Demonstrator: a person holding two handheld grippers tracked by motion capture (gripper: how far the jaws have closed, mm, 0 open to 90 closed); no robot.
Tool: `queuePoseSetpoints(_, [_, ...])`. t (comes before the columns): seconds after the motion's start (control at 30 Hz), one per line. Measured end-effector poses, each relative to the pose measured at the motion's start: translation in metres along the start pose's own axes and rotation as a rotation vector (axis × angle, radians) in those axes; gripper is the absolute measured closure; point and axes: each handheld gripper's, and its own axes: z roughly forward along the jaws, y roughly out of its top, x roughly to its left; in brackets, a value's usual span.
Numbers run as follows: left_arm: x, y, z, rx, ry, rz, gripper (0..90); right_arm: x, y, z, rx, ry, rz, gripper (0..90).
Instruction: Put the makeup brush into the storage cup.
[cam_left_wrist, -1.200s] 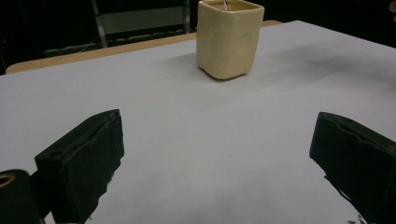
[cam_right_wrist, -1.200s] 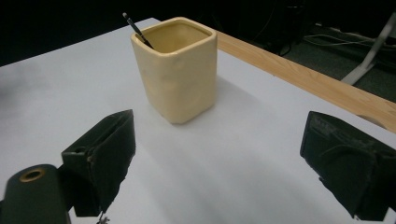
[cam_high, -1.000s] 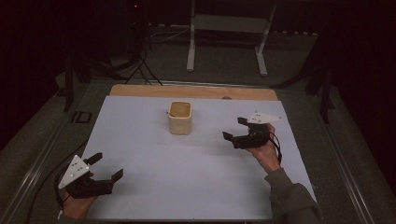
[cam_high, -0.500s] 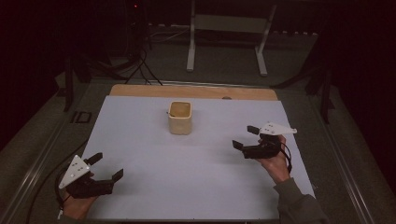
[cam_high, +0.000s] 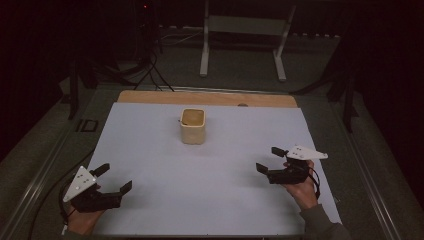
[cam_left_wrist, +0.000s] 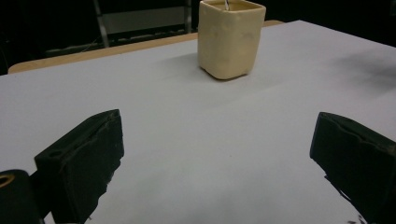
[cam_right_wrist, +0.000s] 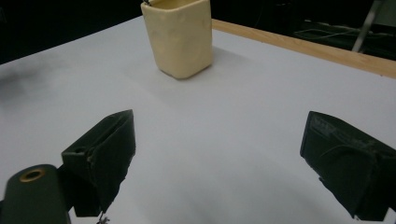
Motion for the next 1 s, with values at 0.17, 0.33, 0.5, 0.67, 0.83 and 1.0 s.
queuePoseSetpoints(0.17, [0.000,0.000,0.000,-0.001,0.002,0.000,3.8,0.002,-0.010,-0.006,0.000,0.004,0.010,10.3])
queuePoseSetpoints(0.33, [0.000,0.000,0.000,-0.001,0.004,0.000,3.8,0.003,-0.017,-0.012,0.004,-0.008,0.007,10.3])
queuePoseSetpoints(0.5, [0.001,-0.001,0.000,0.000,0.005,-0.001,3.7,0.004,-0.023,-0.017,0.014,-0.014,0.003,10.3])
queuePoseSetpoints(0.67, [0.001,-0.001,0.001,0.000,0.009,-0.001,3.7,0.004,-0.028,-0.021,0.018,-0.018,0.004,10.3])
queuePoseSetpoints(0.83, [0.002,-0.001,0.001,0.001,0.012,-0.003,3.7,0.003,-0.032,-0.026,0.013,-0.021,0.005,10.3])
queuePoseSetpoints(1.0, [0.002,-0.001,0.001,0.001,0.014,-0.002,3.7,0.002,-0.036,-0.031,0.008,-0.025,0.009,10.3])
